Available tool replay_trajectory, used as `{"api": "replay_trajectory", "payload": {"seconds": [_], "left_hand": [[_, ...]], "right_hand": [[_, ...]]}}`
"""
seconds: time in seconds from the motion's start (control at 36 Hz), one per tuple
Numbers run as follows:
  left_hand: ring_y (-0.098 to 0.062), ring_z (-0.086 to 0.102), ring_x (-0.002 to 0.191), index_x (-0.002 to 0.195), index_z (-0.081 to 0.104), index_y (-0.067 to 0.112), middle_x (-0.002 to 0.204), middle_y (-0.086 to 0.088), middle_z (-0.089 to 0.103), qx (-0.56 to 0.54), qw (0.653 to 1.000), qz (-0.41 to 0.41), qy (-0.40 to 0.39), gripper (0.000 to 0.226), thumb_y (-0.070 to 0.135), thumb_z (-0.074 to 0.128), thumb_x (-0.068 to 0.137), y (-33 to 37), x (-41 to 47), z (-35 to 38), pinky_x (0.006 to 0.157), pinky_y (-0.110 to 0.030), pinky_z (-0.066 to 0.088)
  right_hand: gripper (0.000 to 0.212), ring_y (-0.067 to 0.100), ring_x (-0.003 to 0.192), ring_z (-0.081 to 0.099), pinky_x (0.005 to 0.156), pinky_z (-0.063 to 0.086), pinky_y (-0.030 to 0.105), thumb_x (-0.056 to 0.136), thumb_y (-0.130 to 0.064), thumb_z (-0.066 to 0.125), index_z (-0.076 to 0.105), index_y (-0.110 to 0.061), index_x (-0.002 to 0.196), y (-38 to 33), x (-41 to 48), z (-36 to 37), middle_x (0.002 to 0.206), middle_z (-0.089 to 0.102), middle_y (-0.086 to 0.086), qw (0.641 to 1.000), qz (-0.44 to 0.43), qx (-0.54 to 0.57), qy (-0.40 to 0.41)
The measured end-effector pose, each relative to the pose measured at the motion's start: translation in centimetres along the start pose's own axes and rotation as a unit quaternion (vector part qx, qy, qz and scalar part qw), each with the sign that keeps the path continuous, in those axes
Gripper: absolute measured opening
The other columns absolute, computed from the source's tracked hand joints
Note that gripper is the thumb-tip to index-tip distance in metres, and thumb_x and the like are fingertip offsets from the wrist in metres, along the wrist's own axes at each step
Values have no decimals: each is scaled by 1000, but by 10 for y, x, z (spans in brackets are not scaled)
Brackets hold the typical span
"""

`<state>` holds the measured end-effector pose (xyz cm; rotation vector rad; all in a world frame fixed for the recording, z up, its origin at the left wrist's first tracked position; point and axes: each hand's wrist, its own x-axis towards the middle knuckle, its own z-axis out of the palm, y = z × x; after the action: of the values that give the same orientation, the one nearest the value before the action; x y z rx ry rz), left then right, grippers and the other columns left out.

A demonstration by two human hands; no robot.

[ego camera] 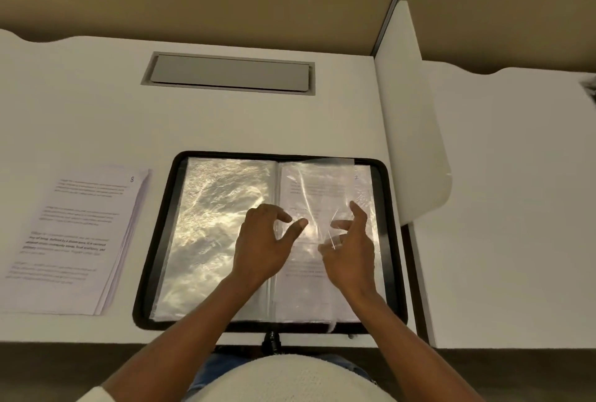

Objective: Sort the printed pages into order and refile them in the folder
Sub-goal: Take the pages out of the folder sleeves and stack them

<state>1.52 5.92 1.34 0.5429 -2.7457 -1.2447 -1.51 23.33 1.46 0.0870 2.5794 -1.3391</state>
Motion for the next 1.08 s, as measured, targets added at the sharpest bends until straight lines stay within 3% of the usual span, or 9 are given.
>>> {"api": "replay_trajectory", "payload": {"seconds": [0.11, 0.31, 0.36, 0.44, 0.5, 0.64, 0.78, 0.94, 1.08], "left_hand": [[0, 67, 91, 87, 70, 31, 90, 17, 72, -96, 988, -121, -5, 57, 87, 60, 80, 41, 3, -21, 84, -31, 55], [2, 66, 86, 93, 70, 29, 92, 18, 71, -86, 981, -172, -30, 66, 92, 65, 70, 72, 3, -56, 73, -25, 50], [2, 66, 84, 92, 71, 28, 90, 18, 72, -75, 982, -176, -13, 63, 89, 67, 73, 70, 4, -66, 71, -24, 49], [-11, 76, 78, 86, 73, 26, 80, 10, 77, -93, 977, -193, 15, 48, 74, 72, 81, 57, 10, -79, 82, -43, 61], [-14, 77, 72, 84, 75, 22, 77, 8, 78, -110, 973, -203, 20, 33, 54, 73, 91, 45, 16, -89, 85, -48, 62], [-13, 75, 63, 77, 78, 15, 70, 4, 77, -78, 974, -206, 45, 19, 23, 76, 95, 9, 29, -112, 64, -30, 58], [-17, 76, 65, 71, 77, 22, 64, 9, 75, -3, 966, -255, 46, 24, 36, 81, 90, -45, 45, -126, 77, -47, 66], [-24, 72, 72, 62, 69, 17, 68, 0, 72, 80, 955, -276, 69, 37, 41, 82, 88, -82, 49, -130, 77, -42, 62], [-26, 71, 72, 63, 68, 20, 69, -1, 71, 127, 947, -285, 68, 37, 45, 83, 85, -91, 51, -127, 75, -41, 62]], "right_hand": [[109, 4, 92, 67, 69, 56, 14, 87, 0, 81, 10, -32, 164, -28, -16, 3, 130, 62, -9, 995, -64, 70, -41], [134, 7, 105, 70, 77, 62, 25, 80, -11, 90, -13, -31, 164, -68, -37, 17, 140, 59, -17, 964, -186, 152, -113], [133, 8, 107, 71, 77, 63, 28, 79, -20, 89, -13, -27, 164, -75, -38, 19, 145, 58, -14, 954, -207, 173, -127], [125, 18, 106, 73, 78, 62, 32, 81, -30, 85, -7, -25, 165, -78, -39, 19, 149, 59, -6, 943, -204, 221, -139], [118, 23, 103, 74, 79, 61, 32, 83, -31, 84, 1, -25, 166, -75, -39, 20, 148, 59, -7, 942, -196, 236, -137], [93, 13, 100, 73, 77, 58, 22, 87, -35, 84, 26, -29, 159, -61, -25, 20, 135, 65, -12, 968, -147, 181, -90], [84, 4, 111, 64, 80, 59, 26, 84, -48, 83, 38, -31, 154, -24, -3, 18, 133, 62, -16, 990, -117, 72, -44], [90, 11, 128, 49, 104, 52, 45, 83, -61, 78, 34, -34, 157, 20, 13, 14, 144, 52, -5, 992, -98, -74, -12], [90, 23, 142, 37, 116, 39, 52, 86, -55, 79, 38, -19, 157, 40, 18, 11, 156, 45, 7, 976, -129, -174, 14]]}}
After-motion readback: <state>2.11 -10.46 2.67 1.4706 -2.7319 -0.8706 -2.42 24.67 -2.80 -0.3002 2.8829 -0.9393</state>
